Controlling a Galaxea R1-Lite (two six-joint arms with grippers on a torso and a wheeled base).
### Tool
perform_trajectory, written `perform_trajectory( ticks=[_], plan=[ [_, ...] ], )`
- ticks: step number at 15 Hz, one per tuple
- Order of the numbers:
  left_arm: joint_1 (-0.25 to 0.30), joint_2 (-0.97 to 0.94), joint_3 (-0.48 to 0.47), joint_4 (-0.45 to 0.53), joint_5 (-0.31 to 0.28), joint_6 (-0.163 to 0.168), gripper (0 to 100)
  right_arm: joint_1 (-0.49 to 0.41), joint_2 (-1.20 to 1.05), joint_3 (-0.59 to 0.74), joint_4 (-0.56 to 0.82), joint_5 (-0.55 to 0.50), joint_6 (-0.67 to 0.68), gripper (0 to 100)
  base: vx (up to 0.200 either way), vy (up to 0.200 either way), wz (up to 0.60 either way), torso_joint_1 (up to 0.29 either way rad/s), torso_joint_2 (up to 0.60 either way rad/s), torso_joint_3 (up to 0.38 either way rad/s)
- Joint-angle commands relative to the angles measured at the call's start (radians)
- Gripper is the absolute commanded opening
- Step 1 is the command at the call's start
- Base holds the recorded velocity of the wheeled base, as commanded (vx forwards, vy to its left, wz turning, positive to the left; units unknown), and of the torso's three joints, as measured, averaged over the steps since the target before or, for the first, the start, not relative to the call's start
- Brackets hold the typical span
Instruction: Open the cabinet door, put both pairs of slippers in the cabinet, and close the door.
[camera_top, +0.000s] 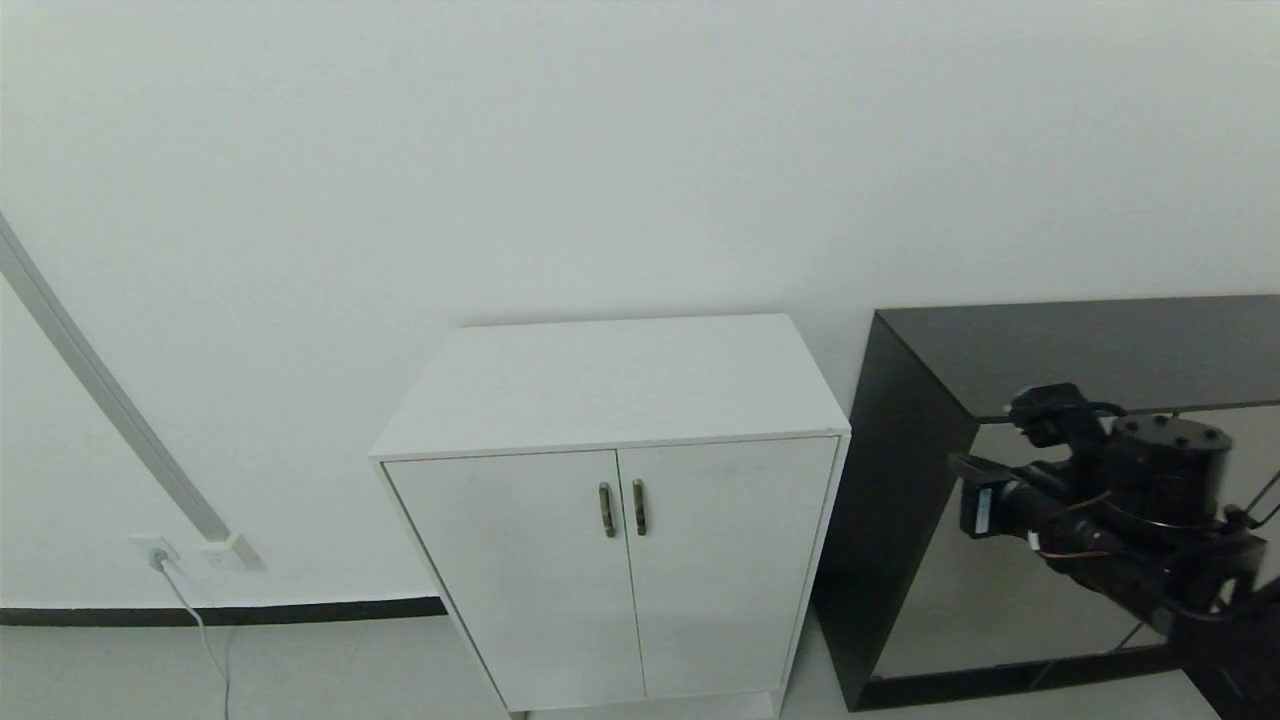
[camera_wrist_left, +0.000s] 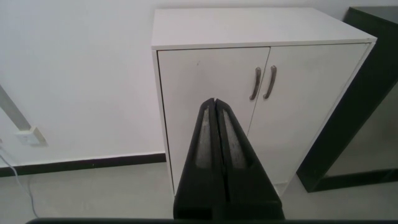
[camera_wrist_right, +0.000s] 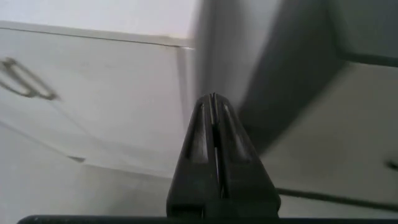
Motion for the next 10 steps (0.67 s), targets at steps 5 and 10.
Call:
perform_trajectory(
  ticks=[5,10],
  plan=[
    [0.000,0.000,0.000,0.000,0.000,-0.003,0,-0.133,-0.409,0.282,0.015,-0.003,-0.085,0,0.000,0.000,0.00,0.000,0.00,0.000],
    [0.000,0.000,0.000,0.000,0.000,-0.005,0,-0.133,-0.620,0.427,0.073,0.000,-0.087,0,0.000,0.000,0.00,0.000,0.00,0.000]
  ],
)
